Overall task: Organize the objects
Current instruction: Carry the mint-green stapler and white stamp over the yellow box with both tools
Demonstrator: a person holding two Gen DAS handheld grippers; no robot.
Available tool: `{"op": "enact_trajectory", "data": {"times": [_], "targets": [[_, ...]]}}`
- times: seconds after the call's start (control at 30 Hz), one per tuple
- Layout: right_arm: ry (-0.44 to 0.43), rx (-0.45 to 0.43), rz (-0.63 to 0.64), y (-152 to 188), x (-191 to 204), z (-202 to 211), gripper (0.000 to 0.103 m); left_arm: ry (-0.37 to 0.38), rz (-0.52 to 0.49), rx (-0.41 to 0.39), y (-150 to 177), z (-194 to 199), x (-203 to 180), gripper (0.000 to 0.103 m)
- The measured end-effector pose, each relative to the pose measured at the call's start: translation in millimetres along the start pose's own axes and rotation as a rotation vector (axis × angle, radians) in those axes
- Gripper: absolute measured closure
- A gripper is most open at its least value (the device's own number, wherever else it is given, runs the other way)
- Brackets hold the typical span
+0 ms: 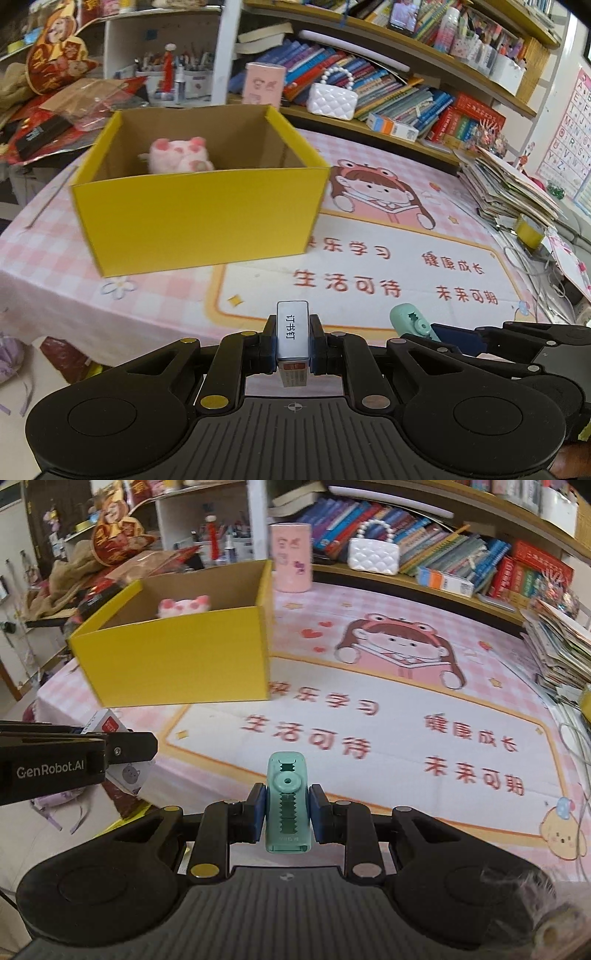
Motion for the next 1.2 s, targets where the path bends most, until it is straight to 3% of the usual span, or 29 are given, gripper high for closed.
{"op": "enact_trajectory", "data": {"times": [0.5, 0.87, 1.03, 1.2], "targets": [[-0.067, -0.027, 0.106, -15, 77, -8, 0.079, -0.072, 0.086, -0.082, 0, 34, 74, 0.09], [-0.112, 0.019, 0.165, -21, 98, -30, 0.079, -0.103, 0.151, -0.072, -1, 27, 98, 0.09], [-0.128, -0.013, 0.166, -42, 96, -41, 0.079, -0.135, 0.136, -0.115, -24, 24, 104, 0.09], [-0.136, -0.121, 0.212, -86, 94, -43, 0.079, -0.141, 0.15, -0.186, -66, 22, 108, 0.09]]}}
Point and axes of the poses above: each gripper's, at about its wrist camera, not at the fingertips, and z roughly against the way its jaws point, x to its left, y to its underside, the point moved 10 cm from there along -z, roughly the way its jaws point, and after that the axes turned 13 degrees about -y, right-handed, at the moved point
